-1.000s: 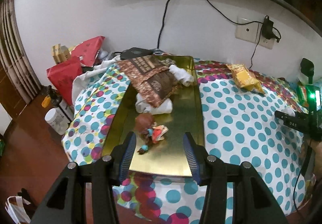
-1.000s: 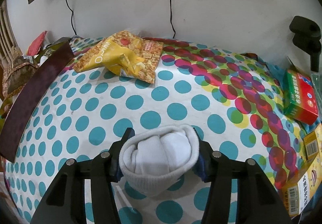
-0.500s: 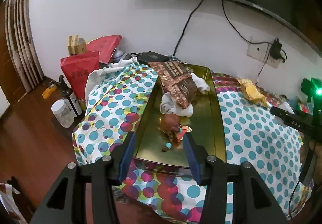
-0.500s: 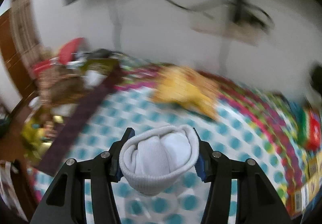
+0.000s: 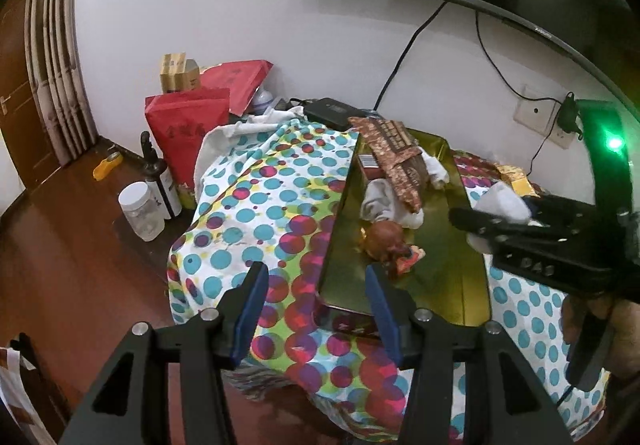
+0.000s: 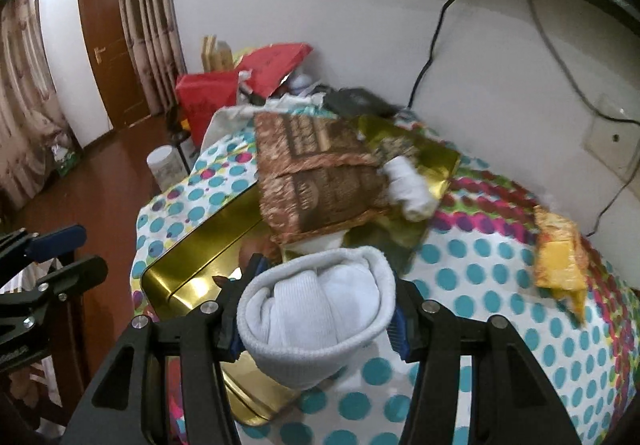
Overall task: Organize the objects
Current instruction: 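Lower the white sock ball into the gold tin and open the right tool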
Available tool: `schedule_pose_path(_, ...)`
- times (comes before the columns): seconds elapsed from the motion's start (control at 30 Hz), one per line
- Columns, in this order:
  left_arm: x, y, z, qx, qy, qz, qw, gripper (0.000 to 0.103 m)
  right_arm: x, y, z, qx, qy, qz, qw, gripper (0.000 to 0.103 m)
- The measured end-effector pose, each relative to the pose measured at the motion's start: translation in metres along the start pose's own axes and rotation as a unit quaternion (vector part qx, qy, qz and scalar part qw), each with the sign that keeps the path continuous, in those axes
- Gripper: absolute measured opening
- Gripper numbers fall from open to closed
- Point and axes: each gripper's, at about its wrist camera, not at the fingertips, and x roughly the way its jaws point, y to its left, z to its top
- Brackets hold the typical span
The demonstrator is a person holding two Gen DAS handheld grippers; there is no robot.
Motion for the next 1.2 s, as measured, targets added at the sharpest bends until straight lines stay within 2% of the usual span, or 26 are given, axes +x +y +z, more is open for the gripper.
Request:
schedule_pose_path(0.17, 0.003, 0.005, 0.0, 0.002, 0.001, 0.001, 1.0, 0.052, 0.022, 0.01, 0.001, 0.003, 0.018, -0.024, 1.0, 0.051)
schedule_pose_path(0.47, 0.012, 0.013, -0.002, -0.008, 0.013, -0.012, 0.9998, 0.052, 0.042, 0.006, 0.006, 0.019, 0.031, -0.027, 0.999, 0.052)
schedule_pose_path(0.63, 0.016, 0.013, -0.002, -0.015, 0.014, -0.022, 0.9995, 0.052, 0.044, 0.01, 0.006, 0.007, 0.025, -0.018, 0.999, 0.057)
schedule_pose_path(0.7, 0.017, 0.011, -0.001, -0.017, 0.015, -0.026, 0.9994, 0.052, 0.044, 0.01, 0.006, 0.008, 0.023, -0.016, 1.0, 0.063)
schedule_pose_path(0.77, 0.018, 0.007, 0.0, -0.012, 0.014, -0.031, 0.9994, 0.052, 0.039, 0.007, 0.005, 0.013, 0.014, -0.004, 1.0, 0.064)
schedule_pose_path(0.87, 0.02, 0.0, 0.002, -0.009, 0.017, -0.034, 0.9992, 0.052, 0.029, 0.001, 0.006, 0.024, -0.003, 0.006, 1.0, 0.073)
schedule_pose_path(1.0, 0.019, -0.016, 0.006, 0.008, 0.013, -0.045, 0.9989, 0.052, 0.01, -0.012, 0.004, 0.031, -0.027, -0.006, 0.999, 0.075)
schedule_pose_path(1.13, 0.014, -0.044, 0.013, 0.041, 0.005, -0.064, 0.9971, 0.052, -0.019, -0.041, -0.015, 0.05, -0.052, -0.035, 0.997, 0.081)
schedule_pose_path(1.2, 0.014, -0.061, 0.016, 0.049, 0.007, -0.082, 0.9954, 0.057, -0.035, -0.063, -0.029, 0.061, -0.065, -0.064, 0.994, 0.085)
